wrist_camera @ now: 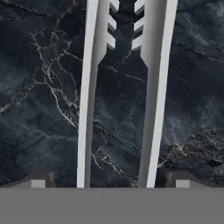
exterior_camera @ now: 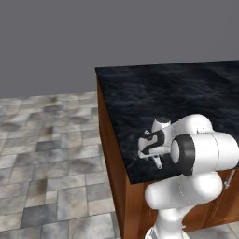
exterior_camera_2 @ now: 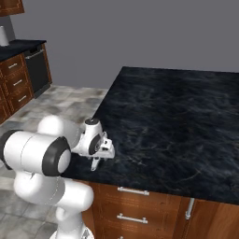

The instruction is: Pick up the tongs from the counter and place them near the plate next to the oven.

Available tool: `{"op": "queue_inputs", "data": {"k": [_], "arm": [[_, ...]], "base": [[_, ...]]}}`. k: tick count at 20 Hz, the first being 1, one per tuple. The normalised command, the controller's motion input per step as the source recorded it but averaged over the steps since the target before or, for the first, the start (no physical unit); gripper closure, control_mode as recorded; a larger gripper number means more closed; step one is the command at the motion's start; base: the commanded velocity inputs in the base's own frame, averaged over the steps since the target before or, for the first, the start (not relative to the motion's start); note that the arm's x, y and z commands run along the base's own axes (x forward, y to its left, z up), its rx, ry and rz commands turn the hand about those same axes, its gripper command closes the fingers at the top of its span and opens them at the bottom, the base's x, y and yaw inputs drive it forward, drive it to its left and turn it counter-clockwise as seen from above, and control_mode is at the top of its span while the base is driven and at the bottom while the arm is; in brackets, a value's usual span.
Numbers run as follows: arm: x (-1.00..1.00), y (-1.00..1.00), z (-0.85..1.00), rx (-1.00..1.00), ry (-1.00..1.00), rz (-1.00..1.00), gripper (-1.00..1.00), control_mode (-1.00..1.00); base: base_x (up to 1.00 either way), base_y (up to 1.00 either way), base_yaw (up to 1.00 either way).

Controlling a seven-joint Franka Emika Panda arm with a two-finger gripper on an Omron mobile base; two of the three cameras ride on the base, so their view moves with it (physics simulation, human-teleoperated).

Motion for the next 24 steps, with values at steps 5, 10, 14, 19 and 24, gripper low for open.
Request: {"op": "queue_inputs", "data": {"k": [5, 10, 14, 19, 24], "arm": [[0.0, 0.0, -0.64, 0.0, 0.0, -0.01, 1.0, -1.0], [-0.24, -0.05, -0.28, 0.06, -0.01, -0.13, 1.0, -1.0], [-0.88, 0.0, 0.33, 0.12, -0.18, -0.21, 1.0, -1.0], [-1.0, 0.0, 0.97, 0.0, -0.13, -0.15, 1.0, -1.0], [-0.98, 0.0, 1.0, -0.35, 0.09, -0.04, 1.0, -1.0]], "base": [[0.0, 0.0, 0.0], [0.0, 0.0, 0.0], [0.0, 0.0, 0.0], [0.0, 0.0, 0.0], [0.0, 0.0, 0.0]]}}
